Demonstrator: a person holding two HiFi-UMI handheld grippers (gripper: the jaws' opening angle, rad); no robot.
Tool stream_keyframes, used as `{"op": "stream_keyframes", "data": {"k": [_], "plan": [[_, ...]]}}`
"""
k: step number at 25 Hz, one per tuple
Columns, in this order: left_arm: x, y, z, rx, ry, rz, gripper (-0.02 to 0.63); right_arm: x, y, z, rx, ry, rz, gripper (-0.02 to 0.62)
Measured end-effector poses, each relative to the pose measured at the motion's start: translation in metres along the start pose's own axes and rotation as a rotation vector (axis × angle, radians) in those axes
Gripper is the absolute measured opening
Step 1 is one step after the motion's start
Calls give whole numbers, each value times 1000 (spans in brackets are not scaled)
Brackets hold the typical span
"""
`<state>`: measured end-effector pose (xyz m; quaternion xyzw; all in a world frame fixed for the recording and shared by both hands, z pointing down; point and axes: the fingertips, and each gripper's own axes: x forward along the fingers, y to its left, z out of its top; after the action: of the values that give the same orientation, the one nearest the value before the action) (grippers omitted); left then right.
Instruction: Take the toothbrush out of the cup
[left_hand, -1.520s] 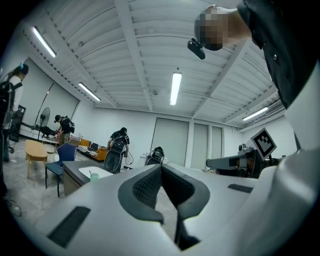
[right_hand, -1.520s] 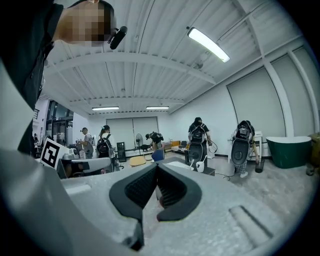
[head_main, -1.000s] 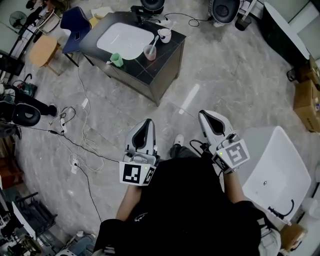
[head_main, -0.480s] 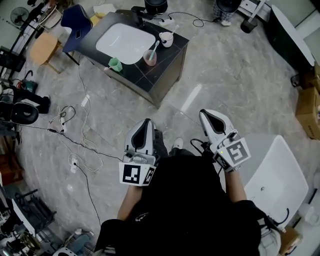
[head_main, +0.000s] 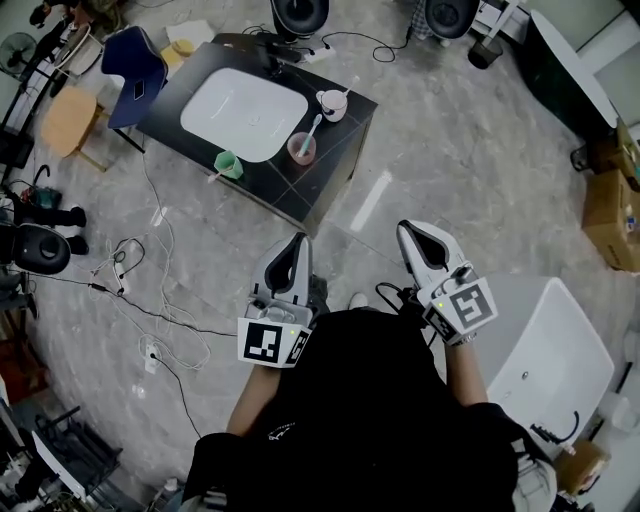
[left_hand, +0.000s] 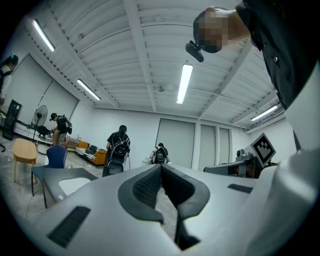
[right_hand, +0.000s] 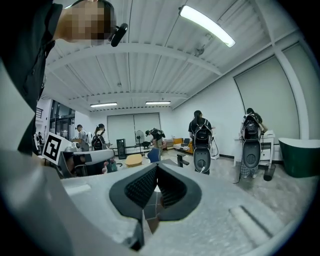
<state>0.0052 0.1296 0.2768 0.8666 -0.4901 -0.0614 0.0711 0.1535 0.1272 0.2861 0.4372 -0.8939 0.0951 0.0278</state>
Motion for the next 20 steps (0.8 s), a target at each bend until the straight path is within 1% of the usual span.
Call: {"op": "stream_keyframes", "data": {"k": [2, 6, 10, 13, 15, 20], "plan": [[12, 15, 6, -2, -2, -27, 8, 19, -3, -1, 4, 23, -21, 5], [31, 45, 14, -9, -3, -78, 8, 57, -5, 11, 2, -11, -58, 6], [42, 73, 18, -21, -7, -113, 8, 83, -5, 5, -21, 29, -93, 5], [47, 89, 23, -20, -15, -120, 8, 98, -5, 7, -29, 37, -112, 6], [51, 97, 24, -22, -17, -120, 8, 106, -7, 8, -31, 38, -110, 6], [61, 110, 20, -36, -7, -106, 8, 127, -27, 5, -23, 58, -103, 6]]}}
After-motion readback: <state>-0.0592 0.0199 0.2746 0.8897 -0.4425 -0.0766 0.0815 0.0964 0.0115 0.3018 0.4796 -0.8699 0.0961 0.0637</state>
